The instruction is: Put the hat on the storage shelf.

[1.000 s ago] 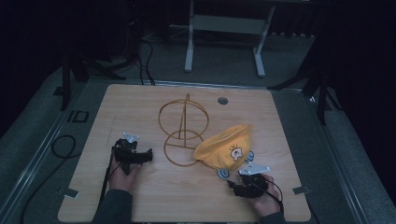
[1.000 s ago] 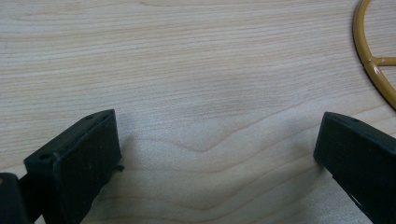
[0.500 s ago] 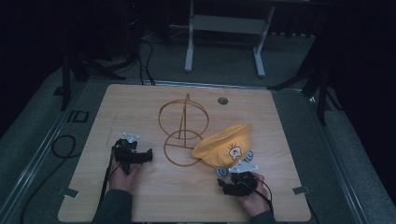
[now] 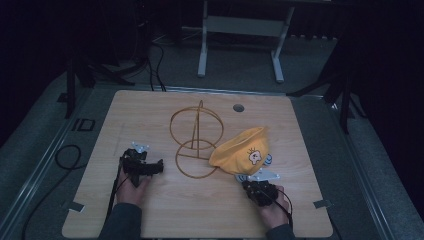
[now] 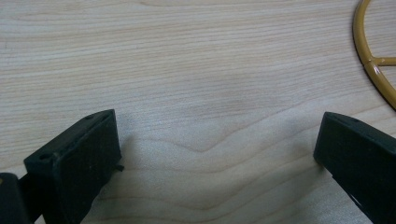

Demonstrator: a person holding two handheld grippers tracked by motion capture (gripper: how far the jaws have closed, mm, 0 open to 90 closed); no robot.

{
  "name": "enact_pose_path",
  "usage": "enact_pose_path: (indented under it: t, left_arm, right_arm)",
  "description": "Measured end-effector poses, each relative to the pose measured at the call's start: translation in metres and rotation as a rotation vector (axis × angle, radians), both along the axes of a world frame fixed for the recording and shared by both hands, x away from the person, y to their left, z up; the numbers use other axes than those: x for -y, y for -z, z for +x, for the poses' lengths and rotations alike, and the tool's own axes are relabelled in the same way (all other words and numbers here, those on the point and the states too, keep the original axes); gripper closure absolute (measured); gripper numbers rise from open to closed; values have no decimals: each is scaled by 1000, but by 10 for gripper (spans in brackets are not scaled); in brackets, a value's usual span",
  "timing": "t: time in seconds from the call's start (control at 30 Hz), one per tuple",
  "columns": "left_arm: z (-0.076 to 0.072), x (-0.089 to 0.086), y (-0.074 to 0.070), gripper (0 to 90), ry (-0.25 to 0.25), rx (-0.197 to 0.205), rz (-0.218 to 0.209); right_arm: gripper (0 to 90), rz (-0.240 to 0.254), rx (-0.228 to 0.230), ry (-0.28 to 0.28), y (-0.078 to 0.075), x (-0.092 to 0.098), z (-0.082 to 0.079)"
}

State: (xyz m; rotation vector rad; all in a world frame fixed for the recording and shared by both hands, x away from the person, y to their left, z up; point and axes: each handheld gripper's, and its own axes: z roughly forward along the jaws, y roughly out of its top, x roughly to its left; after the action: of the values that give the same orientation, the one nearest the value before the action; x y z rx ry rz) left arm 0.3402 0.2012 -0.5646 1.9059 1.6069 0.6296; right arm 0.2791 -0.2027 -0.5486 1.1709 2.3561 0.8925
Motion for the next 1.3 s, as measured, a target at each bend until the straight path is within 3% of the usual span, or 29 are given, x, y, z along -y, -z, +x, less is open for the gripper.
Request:
enact_pose_path:
  t: [0.23,0.53,0.93,1.3]
  left_arm:
    - [0,0,0,4,1,0,0]
    - [0,0,0,4,0,-1,0]
    - [0,0,0,4,-2,1,-3]
    - [0,0,0,4,-1,-1,-2]
  right_arm:
    - [886,-40,34,-22,-6,2,-4]
    - [889,-38,117,-18,-43,19,-2]
    - [890,-42,185,-21,-85,34,17]
    - [891,-32,282,6,-131,45,40]
